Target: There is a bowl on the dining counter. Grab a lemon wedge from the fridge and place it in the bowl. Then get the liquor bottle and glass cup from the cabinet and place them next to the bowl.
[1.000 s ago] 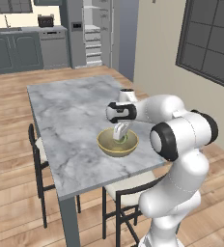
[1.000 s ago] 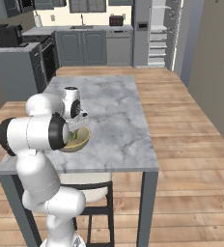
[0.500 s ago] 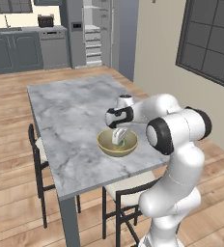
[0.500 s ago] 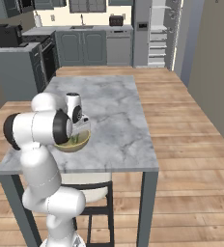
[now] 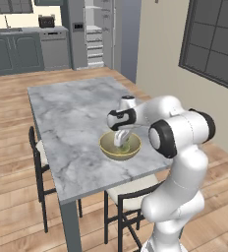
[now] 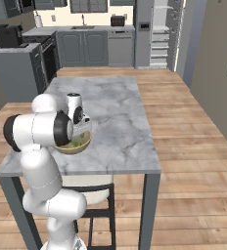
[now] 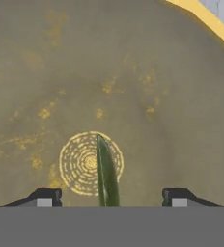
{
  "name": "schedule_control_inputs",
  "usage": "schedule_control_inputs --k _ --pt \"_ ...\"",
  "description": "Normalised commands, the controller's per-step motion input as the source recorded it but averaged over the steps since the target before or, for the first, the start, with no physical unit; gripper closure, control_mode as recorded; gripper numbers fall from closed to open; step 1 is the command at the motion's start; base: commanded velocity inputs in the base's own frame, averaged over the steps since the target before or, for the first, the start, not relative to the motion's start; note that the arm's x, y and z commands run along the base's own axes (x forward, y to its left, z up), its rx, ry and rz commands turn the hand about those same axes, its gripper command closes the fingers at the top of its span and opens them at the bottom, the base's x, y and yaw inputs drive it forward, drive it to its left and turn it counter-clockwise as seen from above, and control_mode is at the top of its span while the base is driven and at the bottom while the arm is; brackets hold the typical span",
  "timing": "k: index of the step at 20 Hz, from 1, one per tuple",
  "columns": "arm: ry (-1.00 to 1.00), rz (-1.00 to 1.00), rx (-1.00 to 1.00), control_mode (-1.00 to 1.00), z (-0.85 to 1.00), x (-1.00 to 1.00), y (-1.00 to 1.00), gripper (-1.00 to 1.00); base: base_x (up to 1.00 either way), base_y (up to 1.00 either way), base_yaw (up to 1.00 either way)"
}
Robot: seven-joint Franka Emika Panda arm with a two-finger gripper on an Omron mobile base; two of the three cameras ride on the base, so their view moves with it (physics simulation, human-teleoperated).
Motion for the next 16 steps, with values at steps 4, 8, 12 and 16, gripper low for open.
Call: schedule_control_inputs --k 4,8,12,16 --pt "-0.15 0.00 0.00 -1.00 0.34 -0.31 0.00 -1.00 0.00 0.00 0.00" --pt "-0.26 0.01 0.00 -1.00 0.56 -0.63 -0.02 -1.00 0.00 0.00 0.00" --pt "-0.28 0.00 0.00 -1.00 0.58 -0.73 -0.02 -1.00 0.00 0.00 0.00" --pt "-0.27 0.00 0.00 -1.00 0.62 -0.73 -0.14 -1.00 0.00 0.00 0.00"
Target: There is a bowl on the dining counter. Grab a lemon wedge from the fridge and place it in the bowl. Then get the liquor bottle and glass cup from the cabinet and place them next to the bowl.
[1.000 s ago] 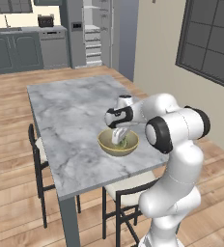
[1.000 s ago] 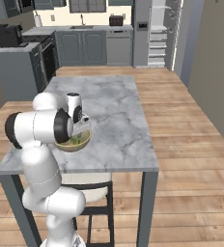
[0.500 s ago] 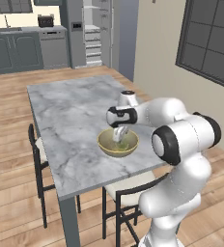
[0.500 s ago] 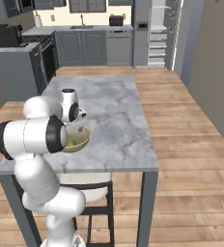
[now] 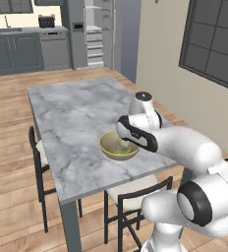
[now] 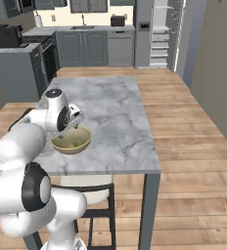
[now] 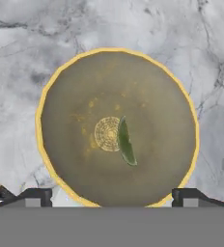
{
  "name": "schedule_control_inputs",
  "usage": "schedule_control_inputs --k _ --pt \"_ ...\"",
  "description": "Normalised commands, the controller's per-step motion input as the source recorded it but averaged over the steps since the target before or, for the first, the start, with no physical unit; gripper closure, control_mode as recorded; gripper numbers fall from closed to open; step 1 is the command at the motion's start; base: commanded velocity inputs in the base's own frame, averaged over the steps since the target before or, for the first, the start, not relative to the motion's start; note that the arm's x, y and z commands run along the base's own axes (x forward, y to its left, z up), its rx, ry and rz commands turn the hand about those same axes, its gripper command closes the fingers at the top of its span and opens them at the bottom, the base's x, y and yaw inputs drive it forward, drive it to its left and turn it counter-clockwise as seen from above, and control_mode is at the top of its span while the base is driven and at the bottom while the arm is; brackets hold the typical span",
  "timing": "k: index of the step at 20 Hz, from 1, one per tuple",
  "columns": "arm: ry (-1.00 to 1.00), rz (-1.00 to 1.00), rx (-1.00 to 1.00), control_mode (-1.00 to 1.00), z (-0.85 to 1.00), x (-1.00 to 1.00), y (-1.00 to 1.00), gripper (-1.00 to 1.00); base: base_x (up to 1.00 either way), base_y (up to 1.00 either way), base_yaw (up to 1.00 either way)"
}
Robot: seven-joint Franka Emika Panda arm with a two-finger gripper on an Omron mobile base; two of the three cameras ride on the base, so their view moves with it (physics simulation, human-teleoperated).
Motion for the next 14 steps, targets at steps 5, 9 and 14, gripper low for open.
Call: schedule_control_inputs --k 5,9,14 --pt "-0.28 0.00 0.03 -1.00 0.74 -0.74 -0.28 -1.00 0.00 0.00 0.00" --pt "-0.25 0.00 0.12 -1.00 0.90 -0.76 -0.37 -1.00 0.00 0.00 0.00" --pt "-0.19 -0.04 0.18 -1.00 0.95 -0.74 -0.31 -1.00 0.00 0.00 0.00"
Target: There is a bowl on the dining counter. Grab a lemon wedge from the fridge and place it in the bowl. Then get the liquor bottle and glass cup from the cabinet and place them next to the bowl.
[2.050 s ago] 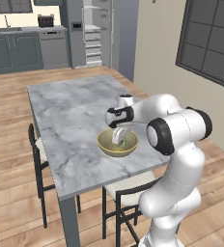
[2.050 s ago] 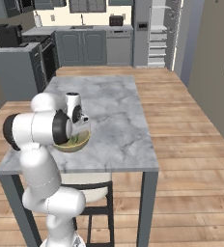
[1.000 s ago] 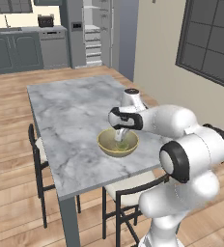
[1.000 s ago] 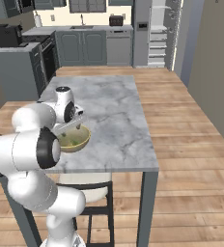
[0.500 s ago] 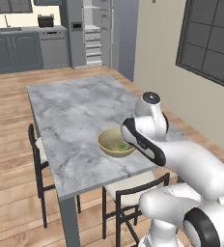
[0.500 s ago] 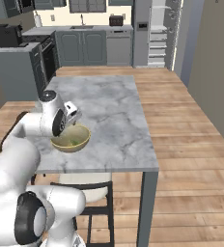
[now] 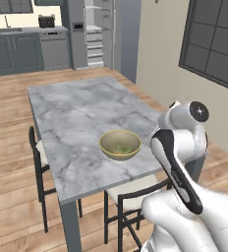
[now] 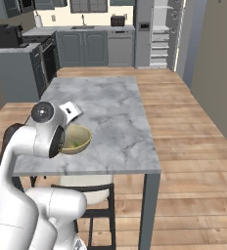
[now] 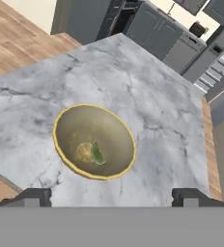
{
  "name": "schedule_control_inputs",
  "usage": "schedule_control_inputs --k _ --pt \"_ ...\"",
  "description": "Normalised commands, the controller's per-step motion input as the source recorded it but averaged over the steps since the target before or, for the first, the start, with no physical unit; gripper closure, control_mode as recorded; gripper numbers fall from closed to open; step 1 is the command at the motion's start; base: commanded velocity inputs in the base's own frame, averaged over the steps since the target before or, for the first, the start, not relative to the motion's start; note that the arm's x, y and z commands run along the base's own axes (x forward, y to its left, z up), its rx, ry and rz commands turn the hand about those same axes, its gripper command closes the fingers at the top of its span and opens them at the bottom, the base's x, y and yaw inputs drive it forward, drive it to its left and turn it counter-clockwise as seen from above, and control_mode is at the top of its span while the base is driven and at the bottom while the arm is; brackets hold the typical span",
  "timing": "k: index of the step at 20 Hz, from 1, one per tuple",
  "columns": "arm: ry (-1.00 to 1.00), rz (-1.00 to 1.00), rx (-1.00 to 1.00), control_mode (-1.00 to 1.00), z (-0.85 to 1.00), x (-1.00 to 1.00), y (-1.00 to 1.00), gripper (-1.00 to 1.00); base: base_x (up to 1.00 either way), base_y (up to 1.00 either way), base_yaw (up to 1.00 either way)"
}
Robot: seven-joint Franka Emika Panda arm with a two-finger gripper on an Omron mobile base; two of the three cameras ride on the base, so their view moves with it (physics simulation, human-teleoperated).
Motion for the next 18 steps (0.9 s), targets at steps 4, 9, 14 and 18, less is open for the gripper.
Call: schedule_control_inputs --k 4,9,14,18 --pt "-0.17 -0.10 0.20 -1.00 0.84 -0.71 -0.28 -1.00 0.00 0.00 0.00" --pt "-0.16 -0.15 0.20 -1.00 0.71 -0.64 -0.24 -1.00 0.00 0.00 0.00" --pt "-0.13 -0.21 0.21 -1.00 0.53 -0.56 -0.25 -1.00 0.00 0.00 0.00" --pt "-0.04 -0.24 0.17 -1.00 0.20 -0.42 -0.27 -1.00 0.00 0.00 0.00"
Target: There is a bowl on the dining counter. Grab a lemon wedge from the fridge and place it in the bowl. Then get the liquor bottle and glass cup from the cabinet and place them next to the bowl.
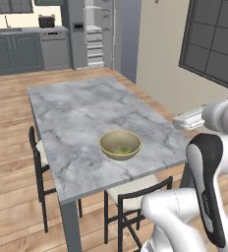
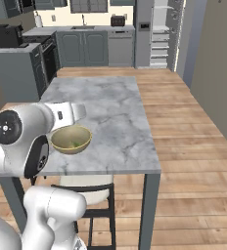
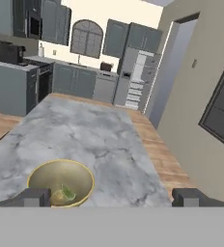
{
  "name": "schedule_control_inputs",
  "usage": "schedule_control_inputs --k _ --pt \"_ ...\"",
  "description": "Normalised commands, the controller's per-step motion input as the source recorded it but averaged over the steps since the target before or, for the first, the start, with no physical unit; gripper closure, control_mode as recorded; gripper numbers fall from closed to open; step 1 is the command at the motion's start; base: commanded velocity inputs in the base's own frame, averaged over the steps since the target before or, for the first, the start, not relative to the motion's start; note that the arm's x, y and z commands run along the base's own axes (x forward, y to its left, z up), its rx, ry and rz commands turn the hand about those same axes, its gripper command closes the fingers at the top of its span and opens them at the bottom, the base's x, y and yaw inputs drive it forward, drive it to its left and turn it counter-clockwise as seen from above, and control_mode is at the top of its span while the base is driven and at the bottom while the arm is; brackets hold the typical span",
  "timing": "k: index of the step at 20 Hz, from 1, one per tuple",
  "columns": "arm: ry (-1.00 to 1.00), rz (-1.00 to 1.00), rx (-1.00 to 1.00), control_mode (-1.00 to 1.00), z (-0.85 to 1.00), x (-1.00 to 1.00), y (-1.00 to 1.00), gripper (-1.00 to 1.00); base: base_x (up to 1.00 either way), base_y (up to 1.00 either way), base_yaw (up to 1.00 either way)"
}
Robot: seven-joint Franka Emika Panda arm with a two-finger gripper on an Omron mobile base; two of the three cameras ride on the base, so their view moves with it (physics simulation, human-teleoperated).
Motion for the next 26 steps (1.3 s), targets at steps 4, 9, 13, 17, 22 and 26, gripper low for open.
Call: schedule_control_inputs --k 4,9,13,17,22,26 --pt "0.00 -0.16 0.08 -1.00 -0.01 -0.20 -0.22 -1.00 0.00 0.00 0.00" --pt "0.00 -0.06 0.02 -1.00 -0.08 -0.22 -0.13 -1.00 0.00 0.00 0.00" --pt "-0.07 -0.06 0.05 -1.00 -0.09 -0.52 -0.15 -1.00 0.00 0.00 0.00" --pt "-0.12 -0.05 0.05 -1.00 -0.04 -0.54 -0.05 -1.00 0.00 0.00 0.00" --pt "-0.03 -0.02 0.01 -1.00 0.00 -0.32 0.01 -1.00 0.00 0.00 0.00" --pt "0.03 0.00 -0.01 -1.00 0.00 -0.02 0.07 -1.00 0.00 0.00 0.00"
